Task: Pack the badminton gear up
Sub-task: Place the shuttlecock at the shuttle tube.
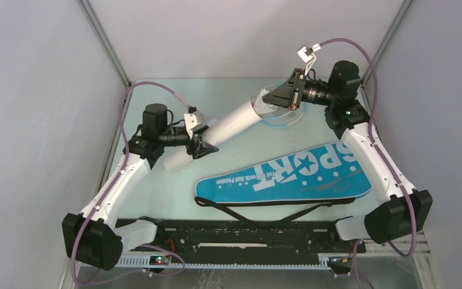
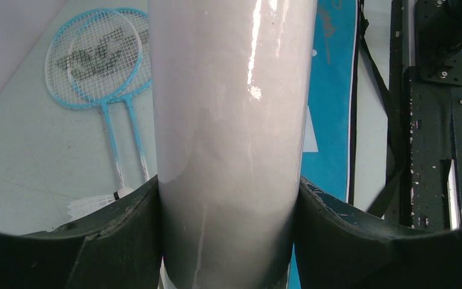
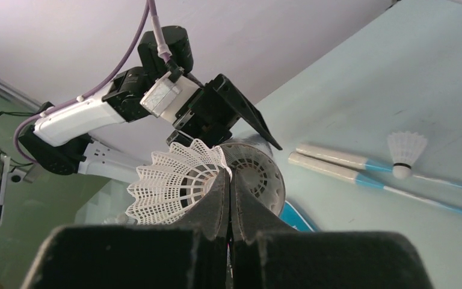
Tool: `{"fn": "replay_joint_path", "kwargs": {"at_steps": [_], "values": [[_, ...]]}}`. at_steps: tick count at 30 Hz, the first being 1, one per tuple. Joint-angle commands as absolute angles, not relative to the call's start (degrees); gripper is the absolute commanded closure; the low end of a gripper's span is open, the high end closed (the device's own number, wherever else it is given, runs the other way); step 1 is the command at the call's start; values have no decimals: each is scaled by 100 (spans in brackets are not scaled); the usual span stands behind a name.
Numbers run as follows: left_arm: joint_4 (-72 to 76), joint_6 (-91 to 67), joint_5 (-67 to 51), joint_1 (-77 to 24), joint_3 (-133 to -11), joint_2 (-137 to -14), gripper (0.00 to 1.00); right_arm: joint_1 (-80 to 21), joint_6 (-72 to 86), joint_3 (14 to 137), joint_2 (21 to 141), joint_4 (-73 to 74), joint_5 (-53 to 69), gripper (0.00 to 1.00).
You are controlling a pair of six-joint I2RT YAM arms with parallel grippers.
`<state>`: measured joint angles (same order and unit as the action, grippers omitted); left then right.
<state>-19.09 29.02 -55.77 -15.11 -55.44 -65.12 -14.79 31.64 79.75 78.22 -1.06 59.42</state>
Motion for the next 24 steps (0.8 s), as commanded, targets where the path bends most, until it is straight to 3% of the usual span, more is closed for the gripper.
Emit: {"fn": "replay_joint_path", "kwargs": {"at_steps": [1,6,17,24], "values": [[-1547,2798,-5811,-1590,-5438,-6339,79,-1703,3236,7944,7945,-315,5914,100],[-1501,2752,-5976,-1591,-5416,-6304,79,-1860,2587,7943,7992,242,5575,100],[-1345,2594,-6240,-1591,-5338,-6301,79,-2299,981,8138,7822,1542,4796,48],[-1553,2905,-6214,-1591,-5281,-6223,79,-2180,567,8634,7822,2153,4945,26]]}}
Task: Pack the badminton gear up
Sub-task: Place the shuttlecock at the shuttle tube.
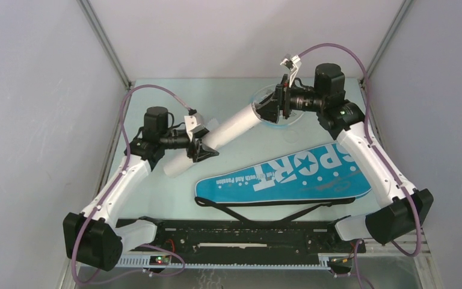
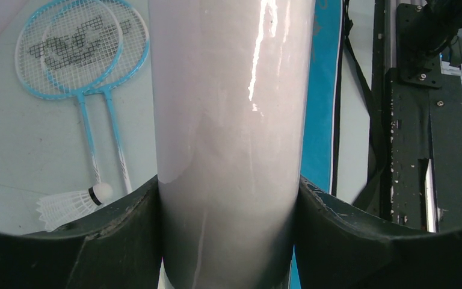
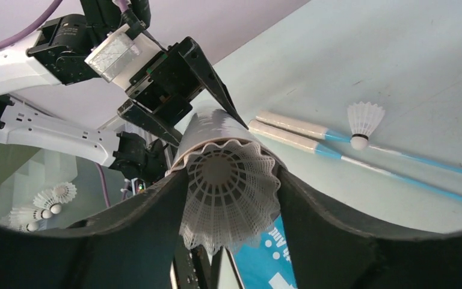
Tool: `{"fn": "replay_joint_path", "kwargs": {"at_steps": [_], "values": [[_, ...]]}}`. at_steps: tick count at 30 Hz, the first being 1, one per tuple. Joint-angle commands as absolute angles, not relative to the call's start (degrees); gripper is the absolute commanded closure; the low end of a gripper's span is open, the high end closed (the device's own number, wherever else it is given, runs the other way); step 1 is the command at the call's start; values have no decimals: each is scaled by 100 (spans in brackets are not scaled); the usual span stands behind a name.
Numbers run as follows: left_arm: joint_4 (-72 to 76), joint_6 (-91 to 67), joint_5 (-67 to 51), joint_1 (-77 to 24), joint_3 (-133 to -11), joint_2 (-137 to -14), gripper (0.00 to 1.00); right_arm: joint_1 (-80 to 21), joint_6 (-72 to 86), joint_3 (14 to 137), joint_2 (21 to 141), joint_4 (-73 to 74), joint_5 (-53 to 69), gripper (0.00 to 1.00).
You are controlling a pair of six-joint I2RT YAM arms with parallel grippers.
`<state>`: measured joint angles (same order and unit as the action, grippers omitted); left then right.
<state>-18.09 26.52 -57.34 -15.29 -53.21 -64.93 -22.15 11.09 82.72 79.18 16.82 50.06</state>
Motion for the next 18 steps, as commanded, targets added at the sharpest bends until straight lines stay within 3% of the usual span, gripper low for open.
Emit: {"fn": "replay_joint_path", "kwargs": {"at_steps": [1,7,18], "values": [[-1610,2993,-6222,-1591,-5281,-6223,79,-2160,483,8692,7815,2240,5003,22],[-2058,3624,-6260,-1591,-5312,-6232,79,-2095,-154,8866,7704,2850,5108,15],[-2364,4052,-6161,-1591,-5329,-6115,79,-2124,-486,8729,7529,3214,5600,17]]}}
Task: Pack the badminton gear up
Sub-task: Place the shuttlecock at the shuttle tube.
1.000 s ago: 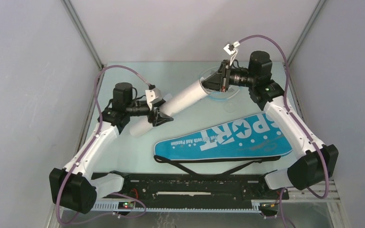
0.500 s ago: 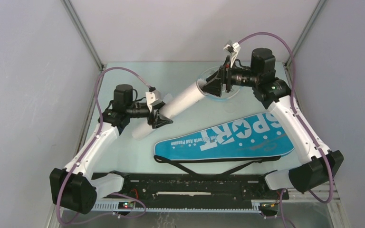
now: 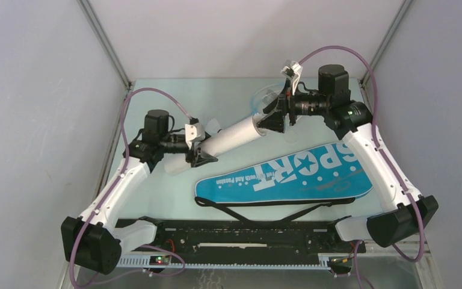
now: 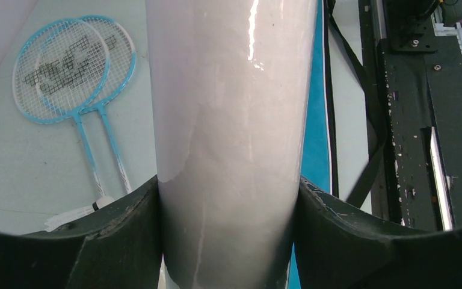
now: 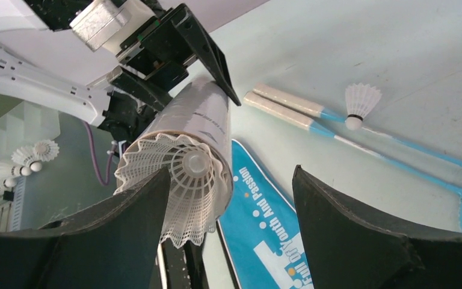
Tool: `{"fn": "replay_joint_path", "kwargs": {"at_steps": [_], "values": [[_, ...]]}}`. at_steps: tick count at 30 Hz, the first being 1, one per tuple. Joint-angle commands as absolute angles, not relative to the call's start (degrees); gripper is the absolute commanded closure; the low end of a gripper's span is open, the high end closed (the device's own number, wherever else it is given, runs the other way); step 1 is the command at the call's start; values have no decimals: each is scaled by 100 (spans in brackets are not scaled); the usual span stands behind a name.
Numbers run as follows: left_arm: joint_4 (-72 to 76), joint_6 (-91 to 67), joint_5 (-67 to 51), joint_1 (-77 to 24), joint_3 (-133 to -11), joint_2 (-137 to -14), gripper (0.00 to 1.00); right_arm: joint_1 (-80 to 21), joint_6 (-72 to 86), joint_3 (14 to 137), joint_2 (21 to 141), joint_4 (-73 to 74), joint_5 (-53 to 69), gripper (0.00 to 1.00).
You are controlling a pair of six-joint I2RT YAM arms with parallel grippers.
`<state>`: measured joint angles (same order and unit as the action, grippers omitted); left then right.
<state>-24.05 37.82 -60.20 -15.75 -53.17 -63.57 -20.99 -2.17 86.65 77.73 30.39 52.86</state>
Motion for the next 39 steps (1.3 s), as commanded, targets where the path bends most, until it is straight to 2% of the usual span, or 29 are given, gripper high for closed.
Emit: {"fn": "replay_joint_path", "kwargs": {"at_steps": [1,11,27,39], "values": [[-2364,4074,-6135,-1591,-5319,-6097,80,-2111,-539,8728,7505,3251,5617,18],[-2701,4559,-6029,-1608,-5336,-6064,80,-2152,-968,8631,7519,3626,5574,20],[-2752,4762,-6153,-1652,-5329,-6043,82,-3002,-1075,8351,7880,3590,4939,23],[-2777,4843,-6056,-1652,-5324,-6071,82,-2366,-1363,8639,7447,3873,5195,19]]}}
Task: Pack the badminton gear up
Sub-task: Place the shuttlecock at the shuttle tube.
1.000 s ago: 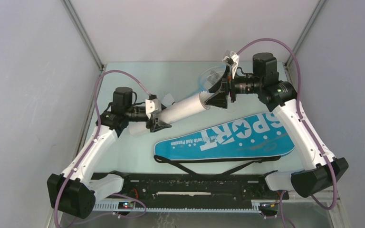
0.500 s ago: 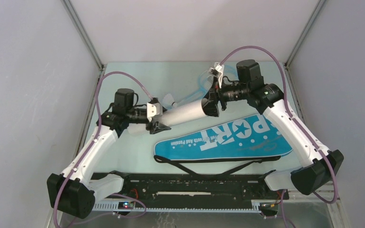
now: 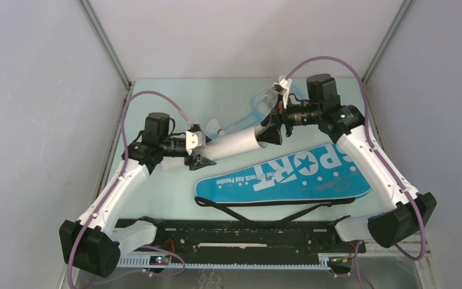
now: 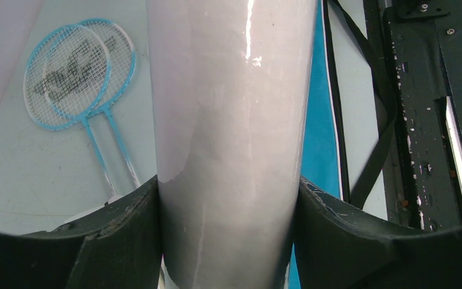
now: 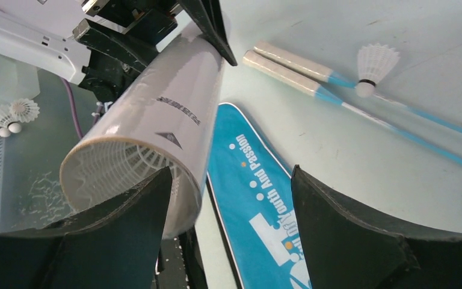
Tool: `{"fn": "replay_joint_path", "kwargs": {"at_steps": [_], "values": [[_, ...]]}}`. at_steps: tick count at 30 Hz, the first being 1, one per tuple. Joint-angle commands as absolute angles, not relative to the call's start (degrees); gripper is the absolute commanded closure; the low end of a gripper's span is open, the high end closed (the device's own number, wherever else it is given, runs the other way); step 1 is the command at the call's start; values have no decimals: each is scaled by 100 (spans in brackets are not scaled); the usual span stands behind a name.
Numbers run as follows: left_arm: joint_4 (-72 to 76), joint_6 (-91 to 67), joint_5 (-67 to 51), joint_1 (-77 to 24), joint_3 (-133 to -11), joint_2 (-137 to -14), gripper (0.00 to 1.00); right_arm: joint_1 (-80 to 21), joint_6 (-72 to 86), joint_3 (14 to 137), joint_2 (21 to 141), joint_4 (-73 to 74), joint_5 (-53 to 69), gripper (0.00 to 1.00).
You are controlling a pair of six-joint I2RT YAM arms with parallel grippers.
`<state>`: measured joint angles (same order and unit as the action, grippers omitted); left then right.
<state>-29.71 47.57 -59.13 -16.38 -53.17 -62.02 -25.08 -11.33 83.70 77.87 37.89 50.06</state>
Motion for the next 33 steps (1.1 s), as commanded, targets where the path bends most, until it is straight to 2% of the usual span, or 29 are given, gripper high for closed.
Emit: {"fn": "replay_joint_path", "kwargs": {"at_steps": [1,8,17,27,33], "values": [[-2777,4843,-6044,-1652,-5324,-6071,82,-2346,-1377,8647,7425,3888,5214,19],[-2786,4859,-6022,-1652,-5347,-6067,82,-2371,-1349,8610,7458,3907,4939,21],[-2830,4909,-5975,-1652,-5391,-6013,82,-3031,-1279,8346,7714,3739,4057,24],[-2856,4957,-5901,-1652,-5317,-5933,82,-3116,-1261,8439,7767,3752,4068,24],[-2823,4923,-5840,-1652,-5289,-5934,82,-2593,-1341,8709,7455,3940,4852,20]]}}
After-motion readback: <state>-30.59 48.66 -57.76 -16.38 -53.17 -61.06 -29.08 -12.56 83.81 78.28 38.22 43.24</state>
